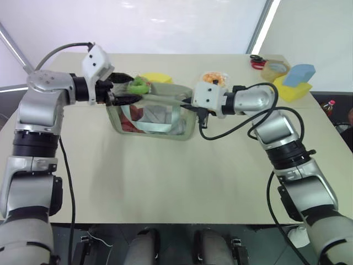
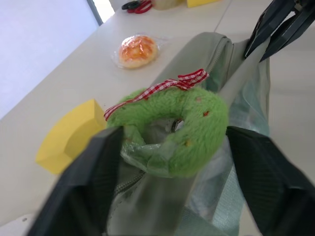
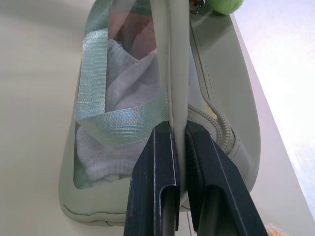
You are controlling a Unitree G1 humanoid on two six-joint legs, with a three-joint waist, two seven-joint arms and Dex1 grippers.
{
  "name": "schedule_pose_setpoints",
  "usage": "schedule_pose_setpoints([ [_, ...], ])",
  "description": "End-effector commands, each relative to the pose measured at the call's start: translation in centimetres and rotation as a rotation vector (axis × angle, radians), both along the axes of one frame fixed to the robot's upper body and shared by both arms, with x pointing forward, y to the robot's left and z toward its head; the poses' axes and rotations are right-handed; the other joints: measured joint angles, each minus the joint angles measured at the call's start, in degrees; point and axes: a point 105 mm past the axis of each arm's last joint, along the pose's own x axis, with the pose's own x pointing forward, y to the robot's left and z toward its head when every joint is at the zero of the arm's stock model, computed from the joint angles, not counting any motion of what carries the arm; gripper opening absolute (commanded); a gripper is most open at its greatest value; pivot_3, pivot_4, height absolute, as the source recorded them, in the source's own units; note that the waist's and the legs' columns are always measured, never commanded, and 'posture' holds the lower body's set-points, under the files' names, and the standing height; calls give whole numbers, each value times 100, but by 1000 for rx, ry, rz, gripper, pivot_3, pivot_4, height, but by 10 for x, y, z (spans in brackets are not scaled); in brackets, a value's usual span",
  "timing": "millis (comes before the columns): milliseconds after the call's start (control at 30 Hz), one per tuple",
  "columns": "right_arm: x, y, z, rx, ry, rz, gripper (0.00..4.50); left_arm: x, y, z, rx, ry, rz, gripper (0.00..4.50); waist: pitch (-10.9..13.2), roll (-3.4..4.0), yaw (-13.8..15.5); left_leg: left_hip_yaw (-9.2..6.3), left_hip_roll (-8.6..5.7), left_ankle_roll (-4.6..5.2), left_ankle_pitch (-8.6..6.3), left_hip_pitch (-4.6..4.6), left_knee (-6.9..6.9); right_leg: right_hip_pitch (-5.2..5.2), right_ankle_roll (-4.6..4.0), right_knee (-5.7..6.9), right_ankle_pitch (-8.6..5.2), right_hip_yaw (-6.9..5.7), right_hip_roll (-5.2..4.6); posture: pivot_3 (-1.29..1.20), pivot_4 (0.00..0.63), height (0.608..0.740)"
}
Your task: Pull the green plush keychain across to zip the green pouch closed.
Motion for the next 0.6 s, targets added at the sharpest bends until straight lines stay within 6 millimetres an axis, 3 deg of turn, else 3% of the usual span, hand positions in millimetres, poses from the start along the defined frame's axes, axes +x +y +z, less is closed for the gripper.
schedule_pose_setpoints([
  [33,0,-1,6,-5,-29,-5,0,-11,18,18,38,-29,9,4033,0,0,-12,0,0,0,0,0,-1,0,0,0,0,0,0,0,150,740],
  [233,-1,-1,4,-8,-24,2,0,-16,56,1,82,32,108,4033,0,1,8,-1,1,0,0,1,-3,0,0,0,0,0,0,0,150,740],
  [500,0,3,5,-10,-26,18,0,5,50,-26,-18,31,190,4033,0,0,14,-3,1,1,-1,2,0,3,0,1,0,0,0,0,150,740],
  [600,1,3,5,-12,-27,17,0,8,52,-33,-24,30,204,3208,0,0,-16,-2,0,1,-1,2,-1,2,0,0,0,0,0,0,150,740],
])
